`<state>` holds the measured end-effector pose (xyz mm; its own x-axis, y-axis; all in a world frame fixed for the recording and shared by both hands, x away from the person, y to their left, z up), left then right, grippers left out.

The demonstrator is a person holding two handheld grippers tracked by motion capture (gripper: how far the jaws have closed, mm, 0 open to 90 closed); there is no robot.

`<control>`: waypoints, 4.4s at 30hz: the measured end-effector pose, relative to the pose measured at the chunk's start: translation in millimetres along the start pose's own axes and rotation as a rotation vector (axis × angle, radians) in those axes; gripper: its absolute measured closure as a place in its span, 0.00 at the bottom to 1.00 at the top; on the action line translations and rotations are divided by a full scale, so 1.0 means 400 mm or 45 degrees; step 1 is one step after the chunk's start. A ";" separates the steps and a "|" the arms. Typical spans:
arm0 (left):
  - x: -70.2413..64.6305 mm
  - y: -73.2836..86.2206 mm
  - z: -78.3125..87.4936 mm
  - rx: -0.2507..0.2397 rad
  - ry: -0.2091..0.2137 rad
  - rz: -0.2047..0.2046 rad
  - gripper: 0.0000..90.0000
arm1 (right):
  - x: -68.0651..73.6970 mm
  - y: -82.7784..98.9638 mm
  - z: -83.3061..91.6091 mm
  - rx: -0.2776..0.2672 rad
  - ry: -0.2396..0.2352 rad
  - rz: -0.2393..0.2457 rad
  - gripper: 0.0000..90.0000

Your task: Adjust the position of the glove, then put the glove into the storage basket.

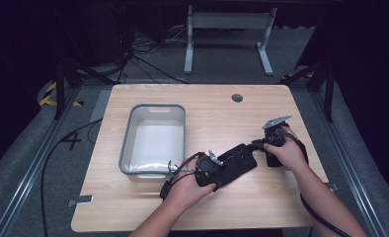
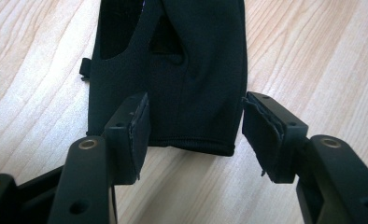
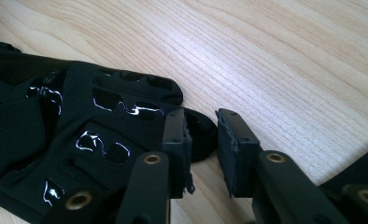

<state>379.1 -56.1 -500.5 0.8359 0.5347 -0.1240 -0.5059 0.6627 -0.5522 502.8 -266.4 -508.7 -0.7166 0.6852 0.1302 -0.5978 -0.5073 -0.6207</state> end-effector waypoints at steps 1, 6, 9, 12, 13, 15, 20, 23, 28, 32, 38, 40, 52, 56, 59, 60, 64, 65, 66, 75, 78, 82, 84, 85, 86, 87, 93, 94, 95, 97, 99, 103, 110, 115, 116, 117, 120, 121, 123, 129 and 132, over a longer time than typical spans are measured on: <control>0.002 0.001 -0.006 0.004 -0.004 -0.004 0.48 | 0.000 0.000 0.000 0.005 0.002 0.003 0.84; 0.004 0.003 -0.020 0.015 -0.010 -0.007 0.49 | -0.001 0.000 0.001 0.010 -0.001 0.005 0.87; 0.008 0.005 -0.027 0.019 -0.016 -0.004 0.49 | -0.002 0.001 0.001 0.007 -0.007 -0.005 0.87; 0.010 0.005 -0.030 0.034 -0.028 -0.020 0.50 | -0.003 0.001 0.001 0.005 -0.009 -0.002 0.88; 0.009 0.006 -0.031 0.045 -0.046 -0.036 0.51 | -0.003 0.001 0.001 0.007 -0.009 -0.005 0.88; 0.009 0.007 -0.033 0.050 -0.060 -0.049 0.55 | -0.003 0.001 0.001 0.008 -0.007 -0.004 0.89; 0.015 0.009 -0.033 0.029 -0.072 -0.027 0.65 | -0.003 0.000 0.001 0.010 -0.002 -0.004 0.90; 0.017 0.011 -0.030 0.014 -0.066 0.002 0.83 | -0.002 0.000 0.001 0.008 0.004 -0.006 0.91; 0.015 0.010 -0.029 0.013 -0.067 0.021 0.91 | -0.002 0.000 0.006 0.002 0.012 -0.009 0.94; 0.016 0.008 -0.026 0.006 -0.049 0.033 0.92 | 0.001 -0.003 0.017 -0.014 0.017 -0.010 0.95; 0.004 -0.003 0.016 -0.006 -0.031 0.006 0.93 | 0.019 -0.008 0.049 -0.038 0.002 -0.010 0.96; -0.002 -0.005 0.035 -0.010 -0.027 -0.029 0.92 | 0.041 -0.013 0.088 -0.073 0.011 0.005 0.96; -0.044 0.044 0.137 0.051 -0.056 -0.222 0.91 | 0.179 0.046 0.232 -0.200 -0.060 -0.049 0.96; -0.058 0.066 0.128 0.123 -0.030 -0.274 0.91 | 0.224 0.091 0.235 -0.175 -0.034 -0.046 0.96; -0.056 0.079 0.116 0.166 -0.011 -0.293 0.91 | 0.245 0.124 0.224 -0.146 -0.042 -0.069 0.95; -0.054 0.082 0.113 0.180 -0.002 -0.300 0.91 | 0.249 0.133 0.222 -0.134 -0.040 -0.072 0.95; -0.045 0.090 0.106 0.220 0.002 -0.307 0.89 | 0.261 0.166 0.218 -0.093 -0.052 -0.100 1.00; -0.044 0.094 0.106 0.229 0.012 -0.291 0.88 | 0.262 0.174 0.217 -0.080 -0.043 -0.103 1.00; -0.043 0.095 0.105 0.224 0.028 -0.282 0.88 | 0.264 0.181 0.216 -0.070 -0.047 -0.108 0.99; -0.044 0.091 0.110 0.184 0.072 -0.244 0.63 | 0.272 0.185 0.211 -0.066 -0.076 -0.108 0.99; -0.043 0.075 0.122 0.118 0.075 -0.216 0.59 | 0.269 0.179 0.217 -0.087 -0.070 -0.104 0.98; -0.039 0.042 0.142 -0.006 0.082 -0.153 0.58 | 0.258 0.174 0.231 -0.118 -0.057 -0.106 0.96; -0.034 0.024 0.150 -0.062 0.073 -0.123 0.58 | 0.255 0.173 0.234 -0.129 -0.056 -0.106 0.95; -0.033 0.018 0.153 -0.085 0.069 -0.109 0.58 | 0.252 0.172 0.237 -0.140 -0.053 -0.109 0.95; -0.031 0.014 0.155 -0.092 0.064 -0.107 0.58 | 0.249 0.172 0.240 -0.143 -0.048 -0.108 0.94; -0.028 0.010 0.159 -0.102 0.056 -0.109 0.58 | 0.242 0.172 0.245 -0.158 -0.043 -0.116 0.92; -0.021 0.006 0.160 -0.119 0.053 -0.098 0.57 | 0.223 0.176 0.259 -0.180 -0.022 -0.137 0.89; -0.020 0.006 0.160 -0.120 0.052 -0.097 0.57 | 0.218 0.176 0.262 -0.186 -0.019 -0.140 0.89; -0.020 0.006 0.159 -0.120 0.055 -0.094 0.57 | 0.215 0.177 0.265 -0.191 -0.013 -0.139 0.89; -0.020 0.006 0.159 -0.117 0.057 -0.091 0.57 | 0.209 0.178 0.272 -0.198 -0.006 -0.148 0.89; -0.019 0.004 0.160 -0.121 0.055 -0.094 0.57 | 0.206 0.178 0.277 -0.207 -0.006 -0.144 0.88; -0.016 -0.001 0.165 -0.129 0.053 -0.095 0.56 | 0.193 0.174 0.286 -0.215 0.009 -0.142 0.88; -0.008 0.003 0.170 -0.142 0.049 -0.078 0.56 | 0.118 0.142 0.294 -0.245 0.007 -0.150 0.86; 0.001 0.008 0.175 -0.159 0.039 -0.062 0.56 | 0.047 0.114 0.291 -0.227 0.081 -0.140 0.86; 0.001 0.008 0.175 -0.159 0.039 -0.062 0.56 | 0.047 0.114 0.291 -0.227 0.081 -0.140 0.86; 0.000 0.010 0.177 -0.159 0.044 -0.057 0.56 | 0.035 0.107 0.287 -0.220 0.092 -0.140 0.86; 0.003 0.017 0.186 -0.175 0.024 -0.055 0.56 | 0.006 0.085 0.272 -0.193 0.114 -0.130 0.86; 0.003 0.021 0.189 -0.176 0.027 -0.053 0.56 | -0.009 0.073 0.259 -0.170 0.123 -0.127 0.86; 0.006 0.027 0.195 -0.181 0.016 -0.045 0.56 | -0.016 0.067 0.253 -0.159 0.126 -0.124 0.86; 0.004 0.048 0.208 -0.191 0.014 -0.024 0.55 | -0.053 0.023 0.220 -0.107 0.155 -0.111 0.83; 0.005 0.057 0.211 -0.188 0.009 -0.019 0.55 | -0.070 0.002 0.204 -0.092 0.167 -0.110 0.78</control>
<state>351.1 4.4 -443.7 0.8446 0.5216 -0.1203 -0.4572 0.5859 -0.6691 493.0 -328.6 -449.6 -0.6078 0.7894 0.0861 -0.6245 -0.4082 -0.6659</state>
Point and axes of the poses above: each handheld gripper's, and its own axes: z roughly backward along the jaws, y roughly out of its underside, x roughly to its left, the point moved 8 cm from there along -z, roughly forward along the jaws, and after that the axes turned 1 degree about -x, right-handed, at the moved point
